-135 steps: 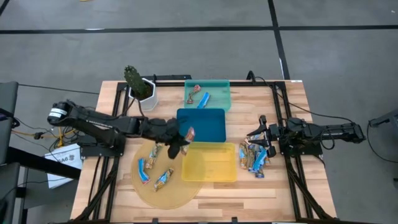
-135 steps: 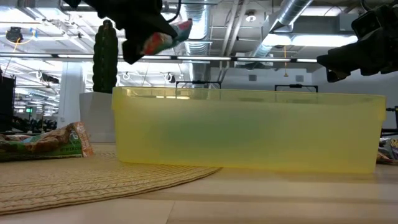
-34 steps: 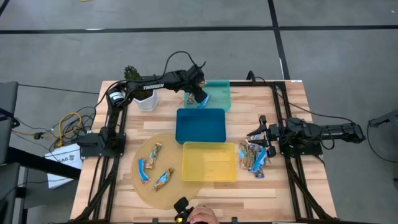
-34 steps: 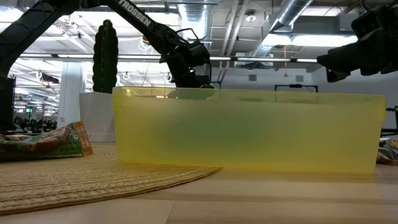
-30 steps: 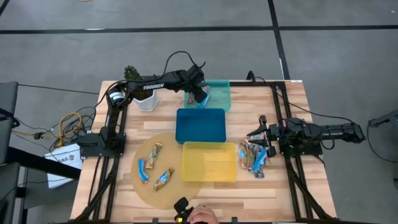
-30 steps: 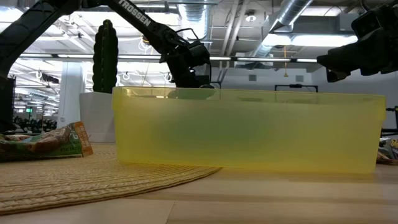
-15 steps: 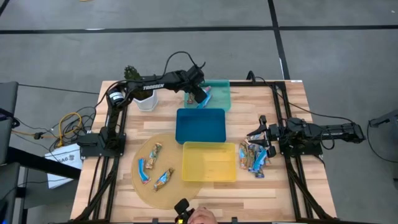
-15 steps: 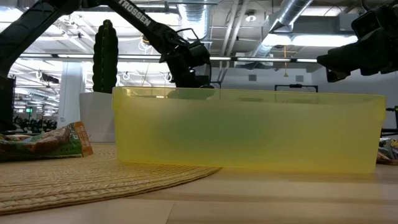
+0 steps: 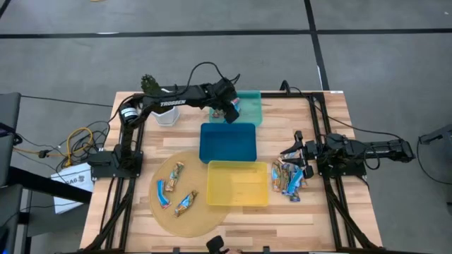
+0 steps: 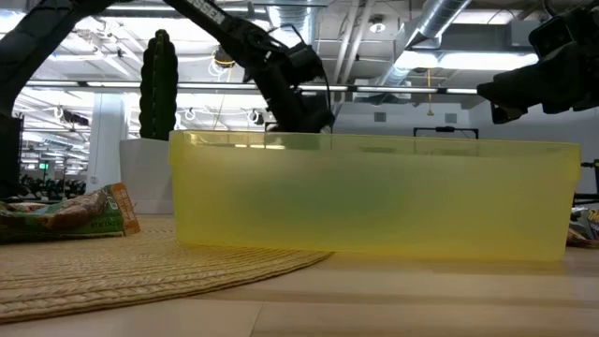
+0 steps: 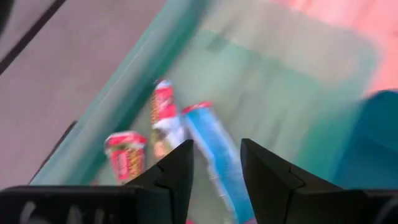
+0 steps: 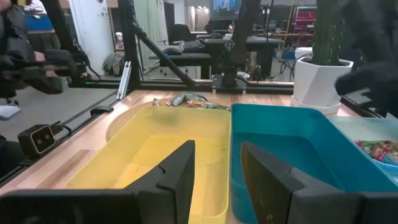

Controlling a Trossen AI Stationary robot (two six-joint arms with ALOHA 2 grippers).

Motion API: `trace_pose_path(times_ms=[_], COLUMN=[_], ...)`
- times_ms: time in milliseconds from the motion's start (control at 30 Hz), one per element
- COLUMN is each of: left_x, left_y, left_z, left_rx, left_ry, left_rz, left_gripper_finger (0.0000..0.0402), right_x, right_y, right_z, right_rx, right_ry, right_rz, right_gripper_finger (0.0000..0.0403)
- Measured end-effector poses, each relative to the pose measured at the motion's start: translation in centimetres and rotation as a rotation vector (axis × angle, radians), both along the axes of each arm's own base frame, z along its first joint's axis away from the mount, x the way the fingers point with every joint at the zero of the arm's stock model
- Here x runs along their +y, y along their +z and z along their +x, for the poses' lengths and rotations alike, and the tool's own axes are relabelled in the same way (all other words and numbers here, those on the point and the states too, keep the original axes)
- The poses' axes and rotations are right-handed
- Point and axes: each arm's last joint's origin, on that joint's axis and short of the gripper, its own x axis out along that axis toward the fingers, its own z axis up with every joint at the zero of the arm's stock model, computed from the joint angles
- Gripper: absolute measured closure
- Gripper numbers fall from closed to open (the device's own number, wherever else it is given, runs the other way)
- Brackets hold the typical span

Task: Pick and place Granola Bars by type
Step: Put the red granola bar into the green bin

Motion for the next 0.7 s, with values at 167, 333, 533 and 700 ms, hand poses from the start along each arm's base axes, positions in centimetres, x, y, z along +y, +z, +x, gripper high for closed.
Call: trace_pose_path(times_ms=[167,333,533,700], left_x=[-2.8,-6.7,-11.9,-15.8], left_y=[1.2,1.9,1.9,1.3], left_z=[-1.5,-3.9,-7.1,-9.5], left_rx=[-0.034,-0.074,-0.072,-0.073], left_ry=[-0.056,-0.152,-0.289,-0.422], left_rz=[0.026,0.067,0.072,0.035], left_gripper_finger=[0.0276,0.0276,0.0276,0.0276], right_x=[0.0,0.0,0.0,0.0], right_y=[0.0,0.0,0.0,0.0], right_z=[0.0,0.0,0.0,0.0], right_rx=[0.0,0.0,0.0,0.001], right_ry=[0.0,0.0,0.0,0.0], right_rz=[0.0,0.0,0.0,0.0], right_gripper_finger=[0.0278,0.0278,0.0278,0.0278])
